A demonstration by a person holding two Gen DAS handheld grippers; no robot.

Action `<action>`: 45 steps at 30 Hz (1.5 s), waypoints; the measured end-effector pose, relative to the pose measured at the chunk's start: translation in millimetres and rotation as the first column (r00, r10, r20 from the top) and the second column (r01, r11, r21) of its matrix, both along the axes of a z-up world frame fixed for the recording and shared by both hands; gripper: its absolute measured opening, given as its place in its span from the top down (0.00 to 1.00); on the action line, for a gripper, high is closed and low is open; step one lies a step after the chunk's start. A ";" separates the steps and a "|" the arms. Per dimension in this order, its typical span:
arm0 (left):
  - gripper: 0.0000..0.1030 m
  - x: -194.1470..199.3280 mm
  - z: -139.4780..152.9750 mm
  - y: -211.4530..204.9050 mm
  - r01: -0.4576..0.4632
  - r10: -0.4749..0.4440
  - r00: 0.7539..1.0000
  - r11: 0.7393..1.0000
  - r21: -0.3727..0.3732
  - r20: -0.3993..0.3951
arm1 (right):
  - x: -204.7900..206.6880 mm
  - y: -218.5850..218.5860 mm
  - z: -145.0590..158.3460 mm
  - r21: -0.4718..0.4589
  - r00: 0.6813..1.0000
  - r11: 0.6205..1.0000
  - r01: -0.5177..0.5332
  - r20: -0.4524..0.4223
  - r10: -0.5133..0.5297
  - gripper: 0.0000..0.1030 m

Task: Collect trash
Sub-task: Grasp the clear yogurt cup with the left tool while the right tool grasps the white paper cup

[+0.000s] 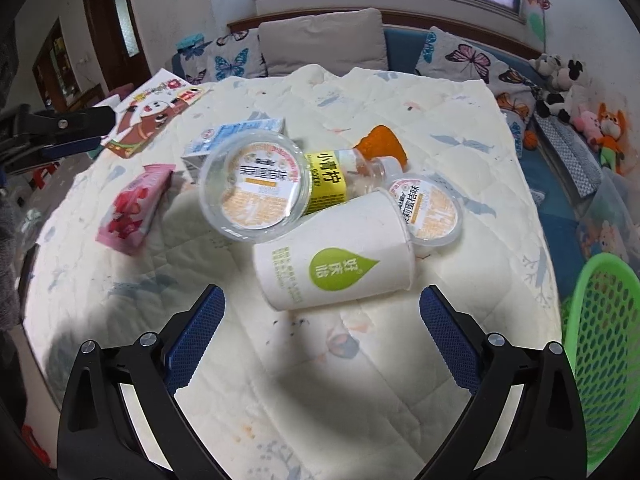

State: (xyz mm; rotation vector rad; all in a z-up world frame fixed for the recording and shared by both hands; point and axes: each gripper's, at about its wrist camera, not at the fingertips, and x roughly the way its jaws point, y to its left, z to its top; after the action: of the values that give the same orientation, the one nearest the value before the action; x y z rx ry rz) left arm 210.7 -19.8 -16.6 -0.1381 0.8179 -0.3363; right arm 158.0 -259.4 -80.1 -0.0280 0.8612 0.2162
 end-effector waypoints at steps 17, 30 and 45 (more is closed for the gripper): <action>0.34 13.7 -22.8 -36.9 0.079 -0.079 0.996 0.997 0.013 -0.047 | 22.2 -5.8 -22.3 0.002 0.999 1.000 0.014 -0.033 -0.013 0.13; 0.48 26.0 -43.5 -73.5 0.177 -0.178 0.980 0.984 -0.010 -0.085 | 17.8 -9.3 -22.2 0.023 1.000 1.000 0.007 -0.027 -0.006 0.14; 0.85 29.3 -49.7 -95.7 0.245 -0.243 0.968 0.969 0.030 -0.068 | 13.6 -9.9 -19.6 0.030 1.000 1.000 0.003 -0.018 -0.003 0.14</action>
State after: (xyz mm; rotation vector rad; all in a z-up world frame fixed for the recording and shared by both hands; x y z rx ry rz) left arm 240.0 -115.5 -66.3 -0.0121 0.9061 -0.5506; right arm 171.7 -269.3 -99.7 0.0036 0.8756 0.2271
